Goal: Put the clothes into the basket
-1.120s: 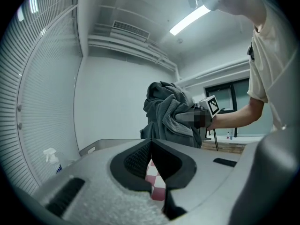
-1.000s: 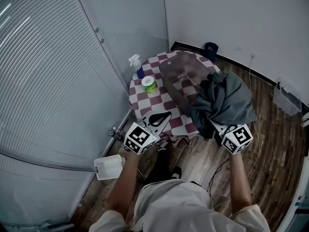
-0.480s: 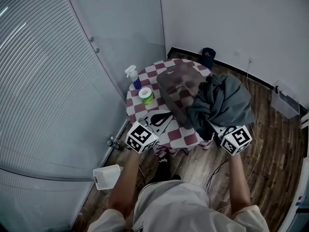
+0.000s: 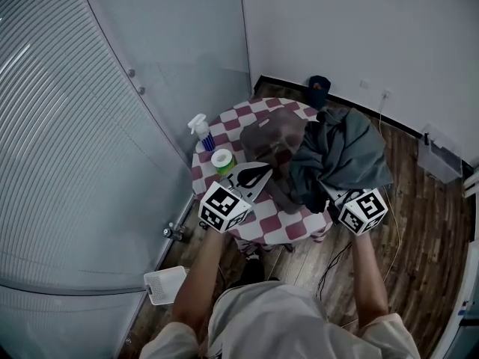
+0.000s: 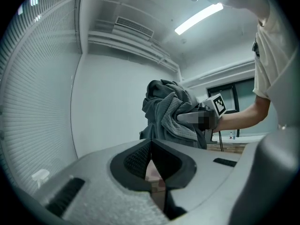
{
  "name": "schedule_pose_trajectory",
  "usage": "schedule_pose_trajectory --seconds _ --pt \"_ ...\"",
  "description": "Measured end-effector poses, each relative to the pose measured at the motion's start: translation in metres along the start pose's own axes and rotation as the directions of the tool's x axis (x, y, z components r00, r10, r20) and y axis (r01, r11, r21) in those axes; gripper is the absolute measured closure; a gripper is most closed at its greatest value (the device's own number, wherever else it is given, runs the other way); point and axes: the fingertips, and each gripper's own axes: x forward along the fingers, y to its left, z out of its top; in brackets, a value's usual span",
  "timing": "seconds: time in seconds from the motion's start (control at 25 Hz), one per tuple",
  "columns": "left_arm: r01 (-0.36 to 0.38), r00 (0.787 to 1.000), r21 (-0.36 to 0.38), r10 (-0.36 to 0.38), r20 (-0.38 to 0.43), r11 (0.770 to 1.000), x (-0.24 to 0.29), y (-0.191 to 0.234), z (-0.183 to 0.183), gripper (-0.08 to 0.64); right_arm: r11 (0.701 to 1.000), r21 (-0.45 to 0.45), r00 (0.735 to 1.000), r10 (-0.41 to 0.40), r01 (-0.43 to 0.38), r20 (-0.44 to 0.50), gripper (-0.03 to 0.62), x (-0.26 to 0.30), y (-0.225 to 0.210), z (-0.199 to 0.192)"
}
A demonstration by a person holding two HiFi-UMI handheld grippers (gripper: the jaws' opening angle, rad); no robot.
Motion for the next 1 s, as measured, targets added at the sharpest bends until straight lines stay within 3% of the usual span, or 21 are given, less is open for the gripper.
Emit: schedule_pose_trajectory --seconds 0.28,0.72,1.0 --pt "-0.021 1.000 -0.025 0.021 0.004 0.999 0.004 0.045 -0.003 0.545 1.000 -0.014 1.000 -0.014 0.014 -0.021 0.339 0.024 -0.011 0.001" --pt "0.061 0.998 -0.025 -0.060 0.035 0.998 0.028 0.085 -0.007 0.545 0.998 -0.039 0.998 -0.047 0.046 -0.039 0.339 0.070 -0.030 -0.001" --pt "0.006 1.000 -0.058 -0.005 0.019 0.998 0.039 0.104 -0.023 0.545 1.000 0.005 0.998 0.018 -0.018 -0.064 0.339 0.086 -0.029 -0.027"
